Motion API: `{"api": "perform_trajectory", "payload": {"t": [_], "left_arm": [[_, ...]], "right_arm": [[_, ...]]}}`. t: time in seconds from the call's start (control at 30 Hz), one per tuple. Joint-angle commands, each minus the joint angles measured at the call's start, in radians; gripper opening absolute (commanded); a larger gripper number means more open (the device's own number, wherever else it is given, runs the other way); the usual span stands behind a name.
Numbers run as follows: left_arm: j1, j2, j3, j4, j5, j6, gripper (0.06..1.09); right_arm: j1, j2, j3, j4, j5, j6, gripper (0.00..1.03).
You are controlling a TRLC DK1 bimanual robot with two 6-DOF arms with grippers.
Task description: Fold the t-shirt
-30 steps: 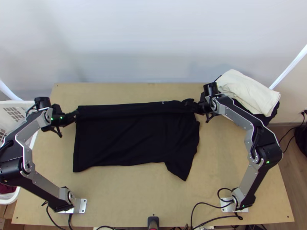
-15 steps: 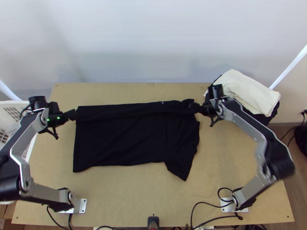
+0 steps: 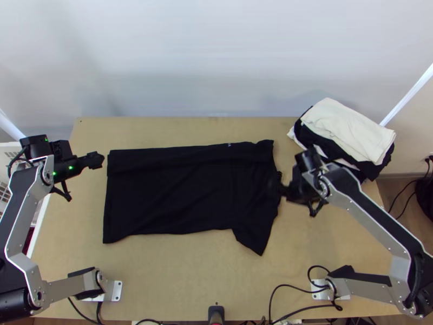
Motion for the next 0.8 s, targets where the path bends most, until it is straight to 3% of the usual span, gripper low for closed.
{"api": "perform_trajectory", "payload": {"t": [0.0, 0.03, 0.17, 0.3, 0.57, 0.67, 0.77], "left_arm": [[0.008, -0.031, -0.021, -0.015, 0.010, 0.022, 0.99], [0.008, -0.034, -0.022, -0.015, 0.010, 0.022, 0.99], [0.005, -0.042, -0.022, -0.021, 0.010, 0.022, 0.99], [0.000, -0.050, -0.021, -0.024, 0.010, 0.023, 0.99], [0.000, -0.046, -0.024, -0.027, 0.009, 0.026, 0.99], [0.000, -0.046, -0.019, -0.030, 0.009, 0.032, 0.99], [0.006, -0.042, -0.014, -0.031, 0.009, 0.043, 0.99]], "right_arm": [[-0.004, -0.026, -0.074, 0.000, -0.006, 0.017, 0.30], [-0.007, -0.026, -0.096, 0.018, -0.006, 0.012, 0.21], [-0.010, 0.000, -0.133, 0.059, -0.008, 0.009, 0.22], [-0.004, 0.014, -0.145, 0.076, -0.008, 0.012, 0.35], [-0.004, 0.063, -0.169, 0.124, -0.008, 0.011, 0.35], [-0.002, 0.078, -0.185, 0.139, -0.008, 0.009, 0.43], [0.010, 0.086, -0.196, 0.159, -0.008, 0.009, 0.43]]}}
